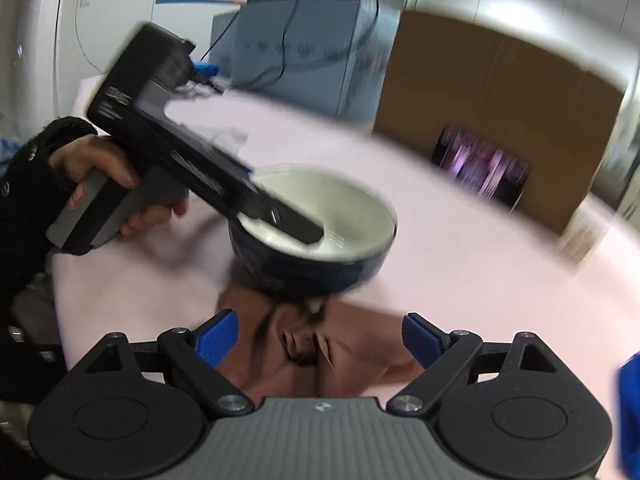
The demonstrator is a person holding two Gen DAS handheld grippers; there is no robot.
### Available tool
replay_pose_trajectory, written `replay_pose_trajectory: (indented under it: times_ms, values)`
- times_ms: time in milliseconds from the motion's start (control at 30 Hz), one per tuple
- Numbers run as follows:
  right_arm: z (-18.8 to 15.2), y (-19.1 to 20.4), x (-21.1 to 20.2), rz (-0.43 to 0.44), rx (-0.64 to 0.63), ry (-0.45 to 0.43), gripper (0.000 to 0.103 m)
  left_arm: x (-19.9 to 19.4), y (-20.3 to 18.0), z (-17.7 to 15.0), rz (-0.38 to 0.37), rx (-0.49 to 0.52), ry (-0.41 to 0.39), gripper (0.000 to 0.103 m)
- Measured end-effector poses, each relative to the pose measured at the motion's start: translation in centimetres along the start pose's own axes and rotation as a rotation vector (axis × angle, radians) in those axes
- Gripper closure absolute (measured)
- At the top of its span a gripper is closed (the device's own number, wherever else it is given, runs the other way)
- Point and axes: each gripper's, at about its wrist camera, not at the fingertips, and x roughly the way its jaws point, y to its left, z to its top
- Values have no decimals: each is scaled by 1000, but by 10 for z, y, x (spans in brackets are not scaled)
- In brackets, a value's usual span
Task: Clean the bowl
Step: 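Wipe the bowl's outer base with the cloth in the right gripper while the left gripper tilts the bowl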
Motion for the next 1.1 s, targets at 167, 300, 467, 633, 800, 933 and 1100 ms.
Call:
replay_pose_trajectory:
  times_ms: [167, 300, 467, 633, 800, 933, 1100]
  values:
    - [-8, -12, 0, 59, 24, -31, 32, 0, 2, 0, -8, -7, 0, 3]
    - [-12, -8, -8, 112, -22, -50, 68, -1, 0, 0, 2, 4, 3, 3]
    - [-16, -13, -13, 217, 2, -72, 95, 1, -1, 0, 10, 14, 8, 3]
    - [-19, -67, -20, 263, 201, -136, 95, 0, -2, -1, 11, 16, 4, 3]
    - [-7, -111, -2, 355, 299, -148, 94, 0, 1, -1, -8, 0, 2, 2]
    - [6, -127, 29, 458, 280, -98, 94, -2, 8, -1, -42, -42, -12, 1]
    - [-3, -141, 48, 587, 337, -86, 94, -3, 16, -1, -80, -88, -24, 0]
